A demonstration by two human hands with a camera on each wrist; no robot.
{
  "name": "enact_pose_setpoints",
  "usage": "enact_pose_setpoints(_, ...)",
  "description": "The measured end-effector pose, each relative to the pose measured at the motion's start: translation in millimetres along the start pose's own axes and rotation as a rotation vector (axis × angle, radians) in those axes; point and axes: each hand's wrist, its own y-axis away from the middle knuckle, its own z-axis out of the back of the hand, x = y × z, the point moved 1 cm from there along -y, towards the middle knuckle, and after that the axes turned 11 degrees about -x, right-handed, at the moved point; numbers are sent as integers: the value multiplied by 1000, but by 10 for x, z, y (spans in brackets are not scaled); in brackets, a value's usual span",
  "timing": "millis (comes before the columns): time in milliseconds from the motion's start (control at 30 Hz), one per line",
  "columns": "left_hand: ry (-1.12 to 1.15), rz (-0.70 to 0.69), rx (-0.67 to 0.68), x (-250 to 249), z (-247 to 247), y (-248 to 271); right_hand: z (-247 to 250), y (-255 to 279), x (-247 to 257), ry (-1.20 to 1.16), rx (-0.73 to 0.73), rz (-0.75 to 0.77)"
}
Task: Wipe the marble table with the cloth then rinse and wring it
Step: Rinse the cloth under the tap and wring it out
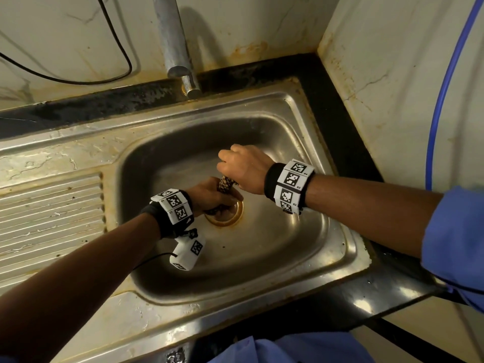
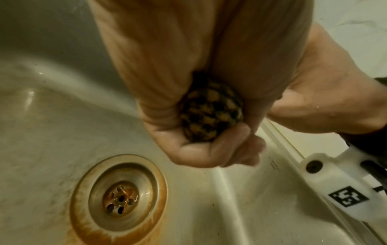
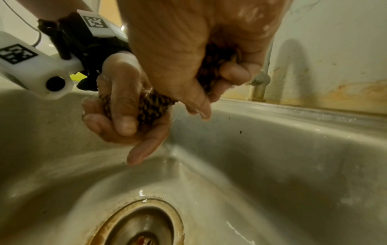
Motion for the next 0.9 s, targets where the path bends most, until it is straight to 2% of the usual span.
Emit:
enact_pose_setpoints(67, -265, 12, -160, 13, 0, -78, -26, -23, 27, -15, 34, -36)
enact_pose_setpoints(167, -661, -56, -340, 6, 30, -134, -77, -40, 56, -36, 85, -118)
enact_pose_setpoints(233, -850, -119, -397, 2, 62, -166, -101, -55, 72, -38, 124, -138)
enact_pose_setpoints(333, -1118, -224, -405, -23, 122, -187, -189, -59, 118, -117, 162, -192)
enact_pose_setpoints(400, -1271, -311, -359, -59, 152, -219, -283, -43, 121, -316, 198, -357)
enact_pose_setpoints(467, -1372, -400, -304, -79, 164, -243, -329, -34, 103, -590, 309, -523)
enact_pose_setpoints(567, -1391, -549, -254, -68, 189, -273, -341, 14, 124, -1057, 488, -770)
enact_pose_setpoints(633, -1386, -676, -250, -84, 214, -281, -381, 77, 142, -1415, 658, -940)
enact_pose_setpoints(700, -1386, -786, -265, -111, 249, -284, -421, 121, 183, -1792, 849, -974)
enact_pose_setpoints(800, -1375, -890, -275, -149, 276, -289, -485, 146, 231, -2192, 926, -861)
enact_pose_setpoints(900, -1367, -906, -253, -157, 275, -293, -545, 186, 256, -2283, 920, -842)
